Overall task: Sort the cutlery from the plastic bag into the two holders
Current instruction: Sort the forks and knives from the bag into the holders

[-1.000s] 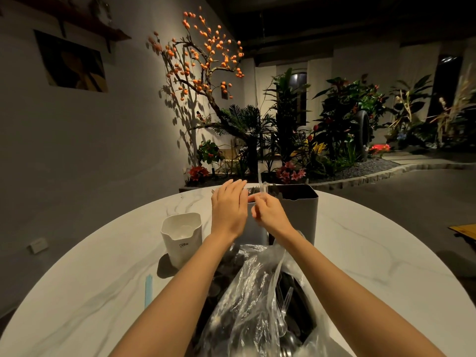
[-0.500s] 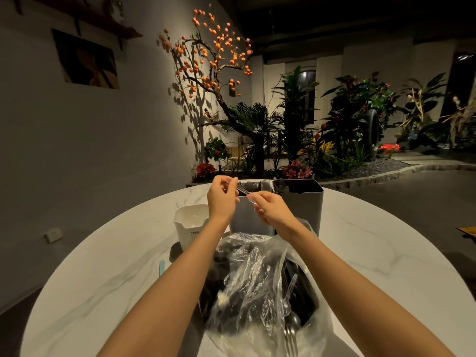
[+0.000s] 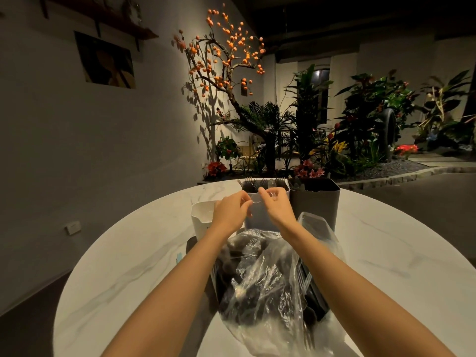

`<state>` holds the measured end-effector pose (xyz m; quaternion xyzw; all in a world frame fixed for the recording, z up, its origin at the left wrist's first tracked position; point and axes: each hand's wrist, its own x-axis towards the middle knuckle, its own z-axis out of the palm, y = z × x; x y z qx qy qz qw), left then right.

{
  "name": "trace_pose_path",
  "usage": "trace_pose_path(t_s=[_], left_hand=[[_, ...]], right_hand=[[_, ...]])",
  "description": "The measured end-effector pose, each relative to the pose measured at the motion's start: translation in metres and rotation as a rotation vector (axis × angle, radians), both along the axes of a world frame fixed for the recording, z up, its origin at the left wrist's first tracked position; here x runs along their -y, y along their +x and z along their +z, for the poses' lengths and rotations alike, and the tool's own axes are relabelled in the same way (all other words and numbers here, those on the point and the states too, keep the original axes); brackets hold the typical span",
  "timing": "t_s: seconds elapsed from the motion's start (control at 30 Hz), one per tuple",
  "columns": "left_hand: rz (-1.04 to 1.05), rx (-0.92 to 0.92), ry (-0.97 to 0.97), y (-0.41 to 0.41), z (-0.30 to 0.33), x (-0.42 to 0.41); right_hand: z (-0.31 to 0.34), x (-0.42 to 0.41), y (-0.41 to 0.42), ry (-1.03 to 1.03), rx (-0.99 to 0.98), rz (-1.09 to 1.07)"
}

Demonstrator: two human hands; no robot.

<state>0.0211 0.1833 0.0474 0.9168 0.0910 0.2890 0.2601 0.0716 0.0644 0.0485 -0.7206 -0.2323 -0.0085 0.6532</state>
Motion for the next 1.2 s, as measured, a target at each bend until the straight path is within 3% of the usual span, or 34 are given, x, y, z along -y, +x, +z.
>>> trace_pose_path(t_s=[0.13, 0.33, 0.6, 0.77, 0.93, 1.1, 1.2], left_hand=[[-0.108, 0.03, -0.437, -0.005, -0.002, 0.001], [-0.128, 0.132, -0.614, -0.007, -0.008, -0.006], [-0.088, 0.096, -0.611, -0.022, -0.005, -0.024], [-0.015, 0.242, -0.447, -0.029, -0.004, -0.042], [0.007, 0.304, -0.451, -0.03, 0.0, -0.053], [0.084, 0.464, -0.497, -0.03, 0.009, -0.065], [0.11, 0.507, -0.527, -0.029, 0.014, -0.073]], right_hand=[[-0.001, -0.011, -0.011, 0.027, -0.085, 0.148], [-0.005, -0.029, -0.018, 0.146, -0.06, 0.149], [-0.012, -0.059, -0.017, 0.118, -0.086, 0.045], [-0.013, -0.073, -0.018, 0.091, -0.114, 0.049], [-0.012, -0.081, -0.015, 0.071, -0.091, 0.073], [-0.01, -0.085, -0.018, 0.016, -0.141, 0.296], [-0.013, -0.091, -0.015, -0.026, -0.144, 0.274]])
